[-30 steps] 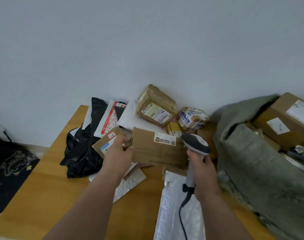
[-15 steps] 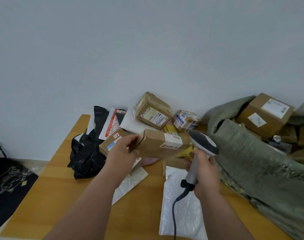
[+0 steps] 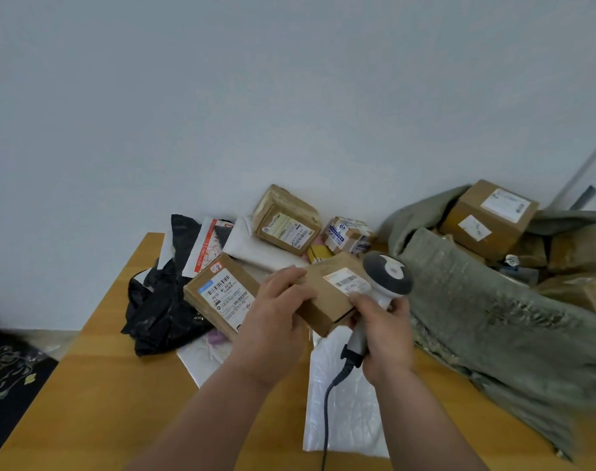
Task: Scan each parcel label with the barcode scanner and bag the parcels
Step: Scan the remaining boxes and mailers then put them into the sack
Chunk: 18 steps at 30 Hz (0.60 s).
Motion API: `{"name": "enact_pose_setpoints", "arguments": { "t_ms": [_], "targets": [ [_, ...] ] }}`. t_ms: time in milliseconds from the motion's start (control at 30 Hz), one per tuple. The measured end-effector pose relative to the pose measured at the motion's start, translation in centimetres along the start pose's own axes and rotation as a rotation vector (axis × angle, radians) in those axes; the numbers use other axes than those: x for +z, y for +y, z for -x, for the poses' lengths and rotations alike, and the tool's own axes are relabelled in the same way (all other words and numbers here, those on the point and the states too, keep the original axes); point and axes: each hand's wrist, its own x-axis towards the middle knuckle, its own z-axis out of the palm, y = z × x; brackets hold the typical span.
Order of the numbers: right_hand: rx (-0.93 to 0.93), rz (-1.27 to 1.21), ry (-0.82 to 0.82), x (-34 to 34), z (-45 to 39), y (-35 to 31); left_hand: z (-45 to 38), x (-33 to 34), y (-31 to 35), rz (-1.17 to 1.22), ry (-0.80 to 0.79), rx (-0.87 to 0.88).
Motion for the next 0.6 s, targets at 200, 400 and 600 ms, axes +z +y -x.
{"name": "enact_pose_setpoints", "arguments": {
  "t_ms": [200,400,600],
  "targets": [
    [-0.104,0.048,0.058,-1.8,-1.2,-1.1,-1.5,0.7,2.5,0.510,-0.044,-0.655],
    [-0.100,0.125,0.033,-5.1,-2.4,-2.3,-2.0,3.5,3.8,0.758,-0.233,-0.918],
    [-0.087,0.262,-0.061,-6.9,-3.6,-3.3,-3.7,5.9,4.6,0.826,0.014,-0.930]
  ]
}}
